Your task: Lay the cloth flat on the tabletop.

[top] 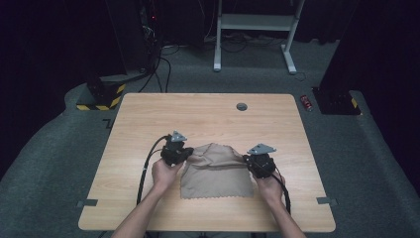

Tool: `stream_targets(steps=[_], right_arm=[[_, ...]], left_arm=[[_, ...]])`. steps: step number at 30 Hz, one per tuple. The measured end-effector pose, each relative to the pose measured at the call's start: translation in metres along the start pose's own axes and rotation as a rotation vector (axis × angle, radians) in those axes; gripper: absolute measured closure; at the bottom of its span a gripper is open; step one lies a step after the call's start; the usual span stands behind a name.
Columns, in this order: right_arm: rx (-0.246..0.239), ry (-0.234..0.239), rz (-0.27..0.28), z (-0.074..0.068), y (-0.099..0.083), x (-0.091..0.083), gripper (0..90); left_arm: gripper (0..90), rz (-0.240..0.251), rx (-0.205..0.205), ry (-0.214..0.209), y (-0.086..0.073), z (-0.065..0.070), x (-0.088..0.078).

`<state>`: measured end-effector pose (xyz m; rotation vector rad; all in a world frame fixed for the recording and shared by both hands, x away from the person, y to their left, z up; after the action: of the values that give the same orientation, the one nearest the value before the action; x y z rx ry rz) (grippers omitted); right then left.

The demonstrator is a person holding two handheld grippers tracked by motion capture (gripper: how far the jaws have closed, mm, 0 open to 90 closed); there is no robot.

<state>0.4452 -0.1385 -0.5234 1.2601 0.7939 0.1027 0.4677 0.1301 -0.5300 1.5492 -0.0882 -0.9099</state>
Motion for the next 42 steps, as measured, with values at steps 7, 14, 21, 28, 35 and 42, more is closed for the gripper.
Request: stream_targets(steps=[7, 14, 21, 28, 35, 42], right_arm=[[0.020, 0.002, -0.038, 0.006, -0.008, 0.007, 88.4], [0.026, 0.003, -0.028, 0.005, -0.003, 0.010, 88.3], [0.019, 0.002, -0.029, 0.006, 0.001, 0.009, 88.5], [0.018, -0.002, -0.030, 0.009, 0.006, 0.013, 88.5], [0.005, -0.012, -0.021, 0.015, 0.016, 0.015, 88.5], [0.006, -0.028, -0.012, 0.023, 0.024, 0.018, 88.6]], left_arm=[[76.1, -0.041, 0.024, 0.052, -0.015, -0.005, 0.000], [55.2, -0.009, 0.070, 0.022, 0.002, 0.010, 0.008], [56.5, -0.050, 0.102, 0.017, -0.005, 0.017, 0.023], [79.0, -0.088, 0.073, 0.012, -0.002, 0.010, 0.032], [89.6, -0.066, 0.055, 0.020, 0.005, 0.002, 0.028], [89.7, 0.010, 0.028, 0.036, 0.024, -0.008, 0.018]])
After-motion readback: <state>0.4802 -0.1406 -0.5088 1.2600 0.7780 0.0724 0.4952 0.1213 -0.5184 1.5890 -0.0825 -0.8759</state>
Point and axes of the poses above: each handheld gripper's, and its own axes: x roughly forward along the jaws, y roughly out of its top, z roughly to its right, the point moved 6 cm from there along x, roughly forward along the jaws, and after that the axes turned 15 degrees about z, right-handed, at the moved point
